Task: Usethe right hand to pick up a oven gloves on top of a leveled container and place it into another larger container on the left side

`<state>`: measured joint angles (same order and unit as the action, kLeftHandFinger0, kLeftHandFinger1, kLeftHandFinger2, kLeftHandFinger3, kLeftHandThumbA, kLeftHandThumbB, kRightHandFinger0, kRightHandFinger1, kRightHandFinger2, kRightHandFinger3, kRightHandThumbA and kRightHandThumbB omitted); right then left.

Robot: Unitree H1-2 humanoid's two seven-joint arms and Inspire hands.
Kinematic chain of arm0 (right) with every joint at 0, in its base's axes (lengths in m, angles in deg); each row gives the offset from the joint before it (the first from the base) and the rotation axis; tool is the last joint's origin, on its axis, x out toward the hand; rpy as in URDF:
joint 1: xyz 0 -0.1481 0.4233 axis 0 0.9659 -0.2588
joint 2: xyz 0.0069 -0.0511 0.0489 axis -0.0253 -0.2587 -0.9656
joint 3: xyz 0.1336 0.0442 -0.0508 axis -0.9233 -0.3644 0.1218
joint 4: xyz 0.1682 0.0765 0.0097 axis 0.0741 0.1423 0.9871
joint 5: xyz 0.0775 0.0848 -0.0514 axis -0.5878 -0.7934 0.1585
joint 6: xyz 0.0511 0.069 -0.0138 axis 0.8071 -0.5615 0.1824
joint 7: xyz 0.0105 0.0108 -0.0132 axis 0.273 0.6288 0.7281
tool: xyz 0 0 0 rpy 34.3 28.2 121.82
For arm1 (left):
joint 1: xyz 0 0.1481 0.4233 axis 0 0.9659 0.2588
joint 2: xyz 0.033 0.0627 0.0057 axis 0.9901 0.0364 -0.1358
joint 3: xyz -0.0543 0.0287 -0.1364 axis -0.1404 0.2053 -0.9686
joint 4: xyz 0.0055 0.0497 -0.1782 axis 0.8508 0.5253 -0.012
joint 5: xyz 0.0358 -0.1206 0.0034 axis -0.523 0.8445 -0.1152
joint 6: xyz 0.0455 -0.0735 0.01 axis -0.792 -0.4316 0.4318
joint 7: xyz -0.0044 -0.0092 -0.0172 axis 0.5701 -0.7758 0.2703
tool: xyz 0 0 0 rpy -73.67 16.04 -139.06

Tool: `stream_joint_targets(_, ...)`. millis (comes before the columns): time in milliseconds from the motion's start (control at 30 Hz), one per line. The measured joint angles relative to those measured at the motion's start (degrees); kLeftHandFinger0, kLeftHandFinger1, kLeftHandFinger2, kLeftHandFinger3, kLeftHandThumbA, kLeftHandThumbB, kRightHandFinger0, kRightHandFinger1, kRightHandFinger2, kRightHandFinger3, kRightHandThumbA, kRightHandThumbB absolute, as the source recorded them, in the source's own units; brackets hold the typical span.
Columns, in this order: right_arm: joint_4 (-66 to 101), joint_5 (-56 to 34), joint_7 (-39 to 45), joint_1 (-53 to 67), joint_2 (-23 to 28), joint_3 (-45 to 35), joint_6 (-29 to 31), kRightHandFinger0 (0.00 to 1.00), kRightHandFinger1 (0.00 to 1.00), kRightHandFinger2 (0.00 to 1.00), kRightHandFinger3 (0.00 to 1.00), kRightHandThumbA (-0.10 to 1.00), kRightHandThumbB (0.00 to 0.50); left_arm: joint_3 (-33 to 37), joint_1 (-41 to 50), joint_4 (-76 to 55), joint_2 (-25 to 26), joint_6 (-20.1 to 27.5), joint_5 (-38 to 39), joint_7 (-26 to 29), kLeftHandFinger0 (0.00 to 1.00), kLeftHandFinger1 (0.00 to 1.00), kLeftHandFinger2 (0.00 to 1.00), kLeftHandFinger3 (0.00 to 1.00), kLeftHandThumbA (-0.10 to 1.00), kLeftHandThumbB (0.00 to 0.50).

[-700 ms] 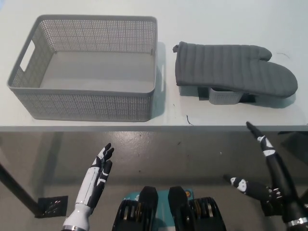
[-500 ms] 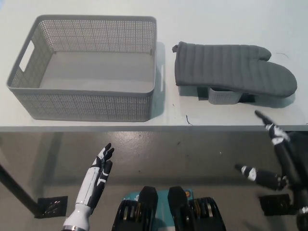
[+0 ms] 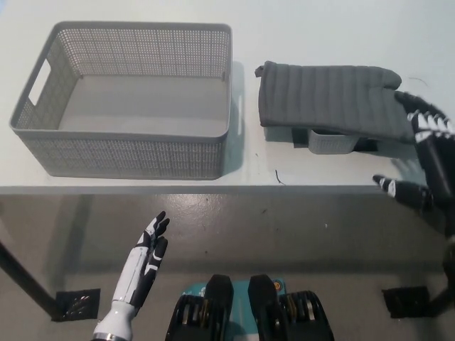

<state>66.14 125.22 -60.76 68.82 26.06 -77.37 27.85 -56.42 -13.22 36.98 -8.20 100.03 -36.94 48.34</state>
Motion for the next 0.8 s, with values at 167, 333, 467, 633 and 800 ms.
stream_joint_targets(167,-3.4,5.6,-0.1,-4.7,0.5,1.2,-3.4,1.00,1.00,1.00,1.00,1.00,0.208,0.0,0.0,0.0,0.0,1.5,-0.6,0.5,1.00,1.00,1.00,1.00,1.00,0.079)
stream_joint_targets(333,-6.4,8.5,-0.1,-7.4,0.4,2.5,-5.4,1.00,1.00,1.00,1.00,1.00,0.208,0.0,0.0,0.0,-0.1,2.8,-1.1,0.8,1.00,1.00,1.00,1.00,1.00,0.069)
stream_joint_targets(467,-9.6,9.4,-0.1,-8.7,0.3,3.2,-6.5,1.00,1.00,1.00,1.00,1.00,0.210,0.0,0.0,0.0,-0.1,3.1,-1.1,0.8,1.00,1.00,1.00,1.00,1.00,0.077)
stream_joint_targets(633,-13.0,10.1,-0.2,-10.2,0.2,4.2,-7.6,1.00,1.00,1.00,1.00,1.00,0.220,0.0,0.0,0.0,-0.1,3.2,-1.1,0.8,1.00,1.00,1.00,1.00,1.00,0.083)
stream_joint_targets(800,-15.1,10.4,-0.4,-11.2,-0.1,5.1,-8.0,1.00,1.00,1.00,1.00,1.00,0.228,0.0,0.0,0.0,-0.1,3.3,-1.1,0.8,1.00,1.00,1.00,1.00,1.00,0.075)
